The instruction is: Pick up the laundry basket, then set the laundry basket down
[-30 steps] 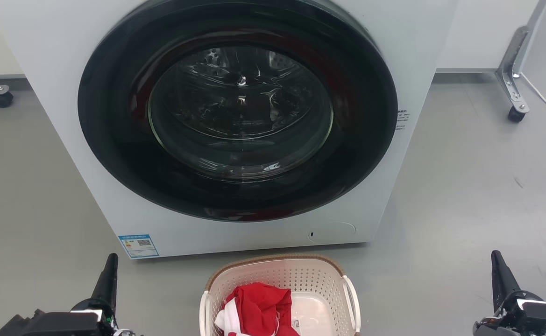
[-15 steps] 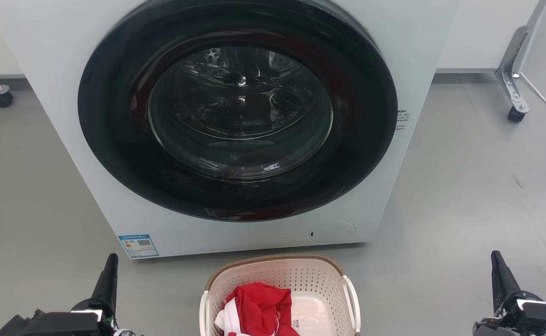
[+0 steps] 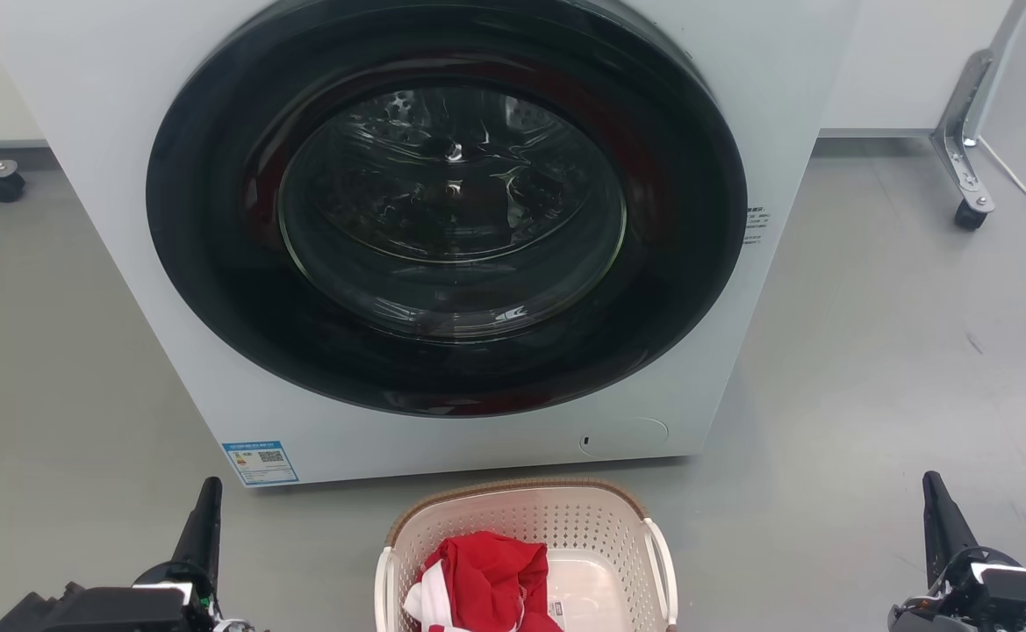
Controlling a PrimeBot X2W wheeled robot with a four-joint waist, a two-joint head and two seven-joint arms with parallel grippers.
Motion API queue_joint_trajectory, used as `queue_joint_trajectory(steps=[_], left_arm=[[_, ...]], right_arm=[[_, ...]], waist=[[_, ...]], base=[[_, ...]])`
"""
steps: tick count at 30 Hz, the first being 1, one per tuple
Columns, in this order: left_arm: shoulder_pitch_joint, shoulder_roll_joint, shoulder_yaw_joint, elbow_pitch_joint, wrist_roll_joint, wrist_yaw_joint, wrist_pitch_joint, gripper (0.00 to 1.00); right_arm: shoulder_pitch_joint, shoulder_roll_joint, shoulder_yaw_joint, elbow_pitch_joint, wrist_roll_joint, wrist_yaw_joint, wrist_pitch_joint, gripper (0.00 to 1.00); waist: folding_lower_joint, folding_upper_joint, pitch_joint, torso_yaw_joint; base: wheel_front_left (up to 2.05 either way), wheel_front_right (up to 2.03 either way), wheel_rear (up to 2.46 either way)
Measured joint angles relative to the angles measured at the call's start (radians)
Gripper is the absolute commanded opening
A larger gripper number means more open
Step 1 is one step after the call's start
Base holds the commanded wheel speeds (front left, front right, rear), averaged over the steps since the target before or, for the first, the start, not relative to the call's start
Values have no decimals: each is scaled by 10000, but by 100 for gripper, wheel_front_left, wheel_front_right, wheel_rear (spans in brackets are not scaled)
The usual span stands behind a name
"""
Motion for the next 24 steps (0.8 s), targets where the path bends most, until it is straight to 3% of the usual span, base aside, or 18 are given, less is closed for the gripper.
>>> queue_joint_trajectory(steps=[24], left_arm=[[0,0,0,12,-2,-2,0,0]], right_arm=[[0,2,2,2,13,0,0,0]], waist=[[0,0,0,0]], base=[[0,0,0]])
